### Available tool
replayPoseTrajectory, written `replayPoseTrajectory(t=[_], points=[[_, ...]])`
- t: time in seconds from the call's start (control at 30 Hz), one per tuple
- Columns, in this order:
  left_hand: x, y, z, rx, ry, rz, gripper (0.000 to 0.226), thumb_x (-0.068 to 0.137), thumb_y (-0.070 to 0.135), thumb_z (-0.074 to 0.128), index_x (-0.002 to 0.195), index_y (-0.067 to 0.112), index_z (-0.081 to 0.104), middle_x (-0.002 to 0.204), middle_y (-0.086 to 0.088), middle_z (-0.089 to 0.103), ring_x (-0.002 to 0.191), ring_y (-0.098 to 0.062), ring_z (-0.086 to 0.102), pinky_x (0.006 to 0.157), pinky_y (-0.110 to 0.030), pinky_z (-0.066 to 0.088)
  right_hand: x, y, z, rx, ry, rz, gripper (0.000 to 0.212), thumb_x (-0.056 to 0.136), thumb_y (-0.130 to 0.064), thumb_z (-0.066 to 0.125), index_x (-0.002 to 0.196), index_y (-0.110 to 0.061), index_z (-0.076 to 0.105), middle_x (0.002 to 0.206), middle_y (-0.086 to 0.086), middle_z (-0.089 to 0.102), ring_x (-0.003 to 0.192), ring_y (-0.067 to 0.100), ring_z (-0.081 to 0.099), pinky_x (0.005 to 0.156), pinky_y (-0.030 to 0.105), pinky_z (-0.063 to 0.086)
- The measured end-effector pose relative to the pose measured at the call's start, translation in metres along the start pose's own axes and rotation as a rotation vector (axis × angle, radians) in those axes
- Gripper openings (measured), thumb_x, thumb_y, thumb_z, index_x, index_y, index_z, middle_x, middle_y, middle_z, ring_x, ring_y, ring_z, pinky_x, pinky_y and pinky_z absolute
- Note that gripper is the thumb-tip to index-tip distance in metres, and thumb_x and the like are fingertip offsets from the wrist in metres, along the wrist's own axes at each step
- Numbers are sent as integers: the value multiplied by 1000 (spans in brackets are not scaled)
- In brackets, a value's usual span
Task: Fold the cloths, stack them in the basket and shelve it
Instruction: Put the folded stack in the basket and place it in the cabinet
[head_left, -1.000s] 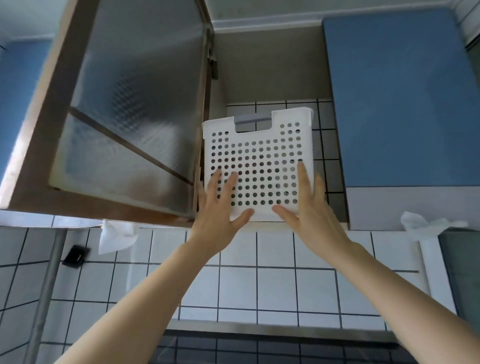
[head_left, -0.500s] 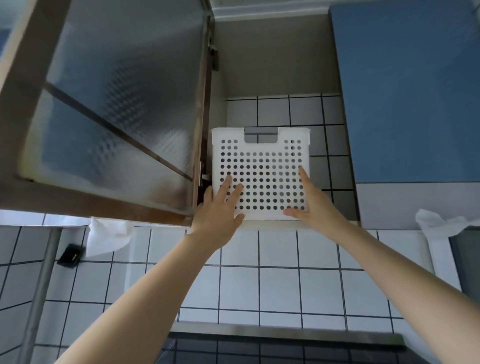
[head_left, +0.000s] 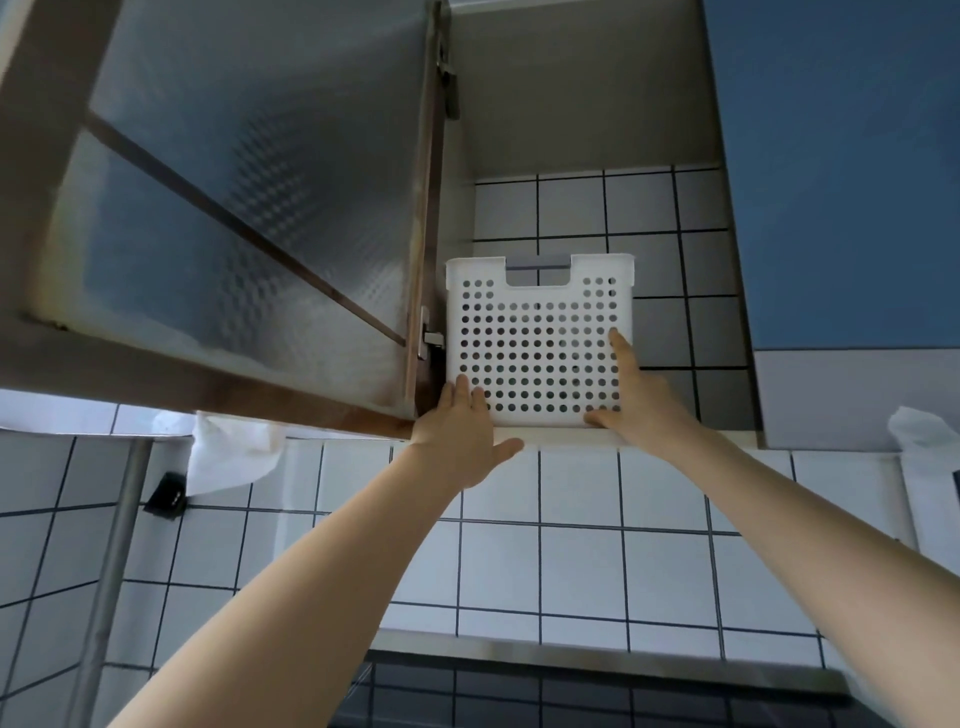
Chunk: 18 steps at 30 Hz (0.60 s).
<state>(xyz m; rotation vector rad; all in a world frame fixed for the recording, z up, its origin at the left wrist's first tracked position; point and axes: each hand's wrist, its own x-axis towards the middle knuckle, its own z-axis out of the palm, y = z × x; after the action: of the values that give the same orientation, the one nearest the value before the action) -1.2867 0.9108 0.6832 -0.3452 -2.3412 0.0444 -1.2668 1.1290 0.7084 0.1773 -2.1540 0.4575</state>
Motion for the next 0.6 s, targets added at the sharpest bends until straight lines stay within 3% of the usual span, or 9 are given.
replayPoseTrajectory(t=[0.1,0.2,0.33,0.5,0.6], points=[[3,3,5,18,-40,-10,95,88,70,30,150,5,-2,159,-14,-8,147,-28,-4,111,-44,30,-1,2,2,-45,15,19,107,82,-30,73,149,-35,-11,120,9,61,83,20,63,73,28,52],[1,0,8,23,-78,-9,99,86,70,35,150,7,-7,158,-12,-13,147,-27,-5,114,-45,28,-5,0,3,-112,49,63,99,86,-38,67,146,-42,-11,105,9,66,73,21,64,70,38,57],[-7,-5,7,-122,-34,21,82,92,58,39,151,9,8,160,-7,-4,147,-22,-8,117,-43,20,-29,-16,5,-197,35,68,64,100,-33,40,152,-27,2,94,8,63,70,21,57,62,32,51],[-86,17,16,-444,252,142,57,96,37,44,148,23,24,159,5,13,147,-10,1,112,-35,28,-85,-43,-5,-278,28,-94,52,97,-25,44,142,-4,29,130,15,51,114,29,53,92,39,48],[-125,16,10,-680,403,60,42,95,29,48,136,25,43,144,5,43,132,-10,39,99,-24,41,-113,-67,-22,-253,73,-242,45,96,-21,45,138,-8,37,129,10,53,116,25,49,92,33,46]])
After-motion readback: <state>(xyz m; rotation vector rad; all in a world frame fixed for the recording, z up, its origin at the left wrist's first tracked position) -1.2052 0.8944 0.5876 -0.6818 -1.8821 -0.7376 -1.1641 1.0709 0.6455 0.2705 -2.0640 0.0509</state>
